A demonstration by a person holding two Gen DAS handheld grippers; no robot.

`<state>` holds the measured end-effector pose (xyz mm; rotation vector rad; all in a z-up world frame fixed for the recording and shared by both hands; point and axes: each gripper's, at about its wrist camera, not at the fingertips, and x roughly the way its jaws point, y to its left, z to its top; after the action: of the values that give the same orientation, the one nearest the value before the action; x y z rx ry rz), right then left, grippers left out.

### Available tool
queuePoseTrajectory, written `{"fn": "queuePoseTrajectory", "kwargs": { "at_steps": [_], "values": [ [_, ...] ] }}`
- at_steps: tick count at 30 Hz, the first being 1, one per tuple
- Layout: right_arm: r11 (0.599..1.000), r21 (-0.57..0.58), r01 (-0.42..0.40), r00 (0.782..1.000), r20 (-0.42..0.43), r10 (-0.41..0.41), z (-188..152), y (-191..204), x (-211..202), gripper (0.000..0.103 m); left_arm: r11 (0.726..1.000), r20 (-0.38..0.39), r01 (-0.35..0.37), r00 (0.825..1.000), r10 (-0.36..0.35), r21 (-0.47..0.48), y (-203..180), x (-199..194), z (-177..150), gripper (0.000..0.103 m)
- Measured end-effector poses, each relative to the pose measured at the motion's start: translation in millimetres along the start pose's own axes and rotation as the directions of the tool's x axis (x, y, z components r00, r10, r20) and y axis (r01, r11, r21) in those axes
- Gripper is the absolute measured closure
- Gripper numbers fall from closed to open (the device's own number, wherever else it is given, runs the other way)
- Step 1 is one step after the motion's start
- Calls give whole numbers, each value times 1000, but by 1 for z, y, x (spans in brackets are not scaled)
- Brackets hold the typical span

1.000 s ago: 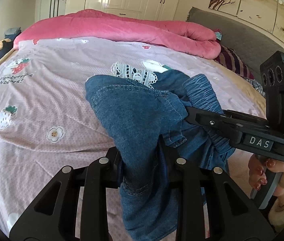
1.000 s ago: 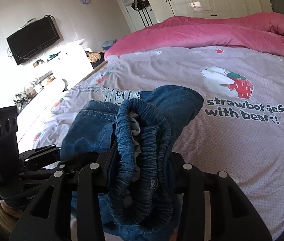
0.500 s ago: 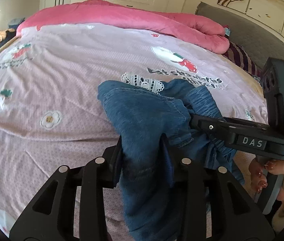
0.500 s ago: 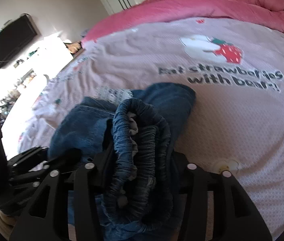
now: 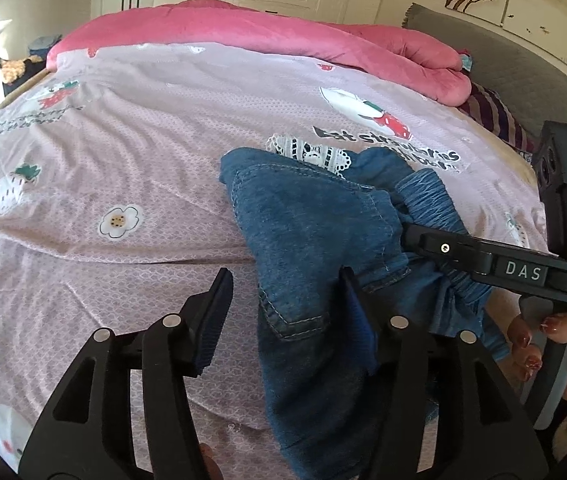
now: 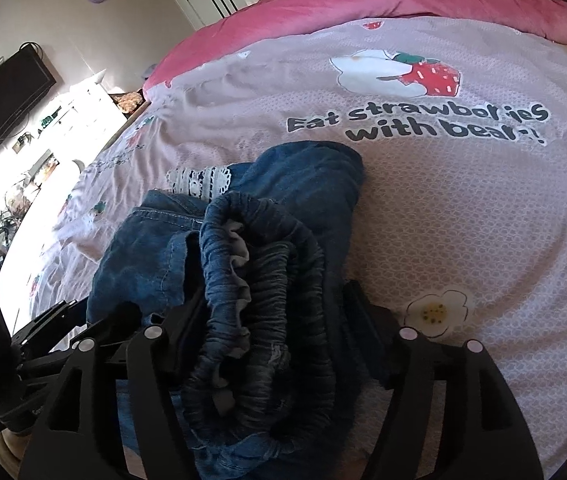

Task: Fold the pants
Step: 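Release the folded pants from the left gripper and pull back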

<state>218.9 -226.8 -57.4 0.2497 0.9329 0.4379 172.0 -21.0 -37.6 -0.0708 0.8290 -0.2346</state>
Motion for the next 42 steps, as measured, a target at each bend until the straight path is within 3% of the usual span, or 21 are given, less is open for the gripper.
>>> {"fn": "queuePoseTrajectory", "kwargs": {
  "at_steps": [8, 18, 42],
  "values": [
    [999, 45, -24, 1000, 19, 23, -2, -7, -13, 23, 1000, 24, -7, 1000, 7, 8, 0, -11, -2, 53],
    [1000, 21, -15, 999, 44, 14, -5, -5, -26, 22, 1000, 43, -24, 999, 23, 4, 3, -24, -4, 45],
    [1000, -4, 23, 980, 197, -22, -2, -5, -64, 8, 999, 98, -44, 994, 43, 11, 1, -42, 2, 14]
  ]
}}
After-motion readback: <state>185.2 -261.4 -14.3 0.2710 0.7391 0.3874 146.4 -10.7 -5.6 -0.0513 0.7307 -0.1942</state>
